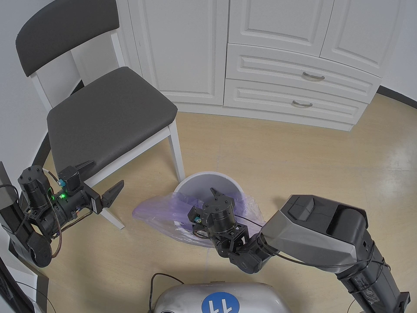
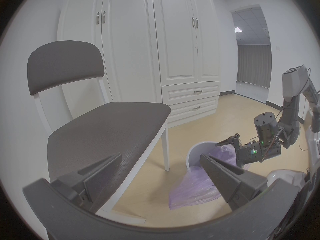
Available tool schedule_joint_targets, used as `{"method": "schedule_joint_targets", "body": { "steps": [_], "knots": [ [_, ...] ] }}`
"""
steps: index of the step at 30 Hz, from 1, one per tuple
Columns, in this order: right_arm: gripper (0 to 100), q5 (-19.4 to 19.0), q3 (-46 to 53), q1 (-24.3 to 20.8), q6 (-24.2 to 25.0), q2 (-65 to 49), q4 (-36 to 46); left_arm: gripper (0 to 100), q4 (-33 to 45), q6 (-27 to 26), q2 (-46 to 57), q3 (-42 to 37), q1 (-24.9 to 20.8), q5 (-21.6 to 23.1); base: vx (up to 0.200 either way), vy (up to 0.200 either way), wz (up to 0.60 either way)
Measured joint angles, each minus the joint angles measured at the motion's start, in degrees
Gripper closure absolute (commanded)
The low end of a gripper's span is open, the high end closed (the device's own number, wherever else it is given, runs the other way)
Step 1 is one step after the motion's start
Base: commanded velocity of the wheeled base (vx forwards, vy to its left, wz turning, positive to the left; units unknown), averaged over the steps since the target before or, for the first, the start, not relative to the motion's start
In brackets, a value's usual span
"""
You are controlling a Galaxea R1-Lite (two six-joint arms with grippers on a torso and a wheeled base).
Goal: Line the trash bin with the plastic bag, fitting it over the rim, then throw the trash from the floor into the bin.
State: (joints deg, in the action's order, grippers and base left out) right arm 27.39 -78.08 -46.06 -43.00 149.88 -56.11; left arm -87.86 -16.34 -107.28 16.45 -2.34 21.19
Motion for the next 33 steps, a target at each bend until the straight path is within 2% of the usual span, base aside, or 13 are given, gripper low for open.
{"method": "schedule_joint_targets", "body": {
  "steps": [11,19,24,33],
  "knots": [
    [100,-0.05,-1.4,0.13,0.09,-1.01,1.46,0,0.0,-0.33,-0.35,0.0,0.0,-0.01,0.0,0.0,0.0],
    [100,-0.09,-6.03,2.01,0.05,-1.9,7.59,0,0.0,-0.44,-0.74,0.0,-0.07,0.0,0.0,0.0,0.0],
    [100,-0.44,-12.68,3.84,0.09,-1.45,12.9,0,0.0,-0.46,-0.88,0.0,0.0,0.0,0.0,0.0,0.0],
    [100,-1.1,-32.01,8.55,0.2,3.69,22.88,0,-0.02,-0.46,-1.1,0.06,-0.02,0.0,0.0,0.0,0.0]
  ]
}}
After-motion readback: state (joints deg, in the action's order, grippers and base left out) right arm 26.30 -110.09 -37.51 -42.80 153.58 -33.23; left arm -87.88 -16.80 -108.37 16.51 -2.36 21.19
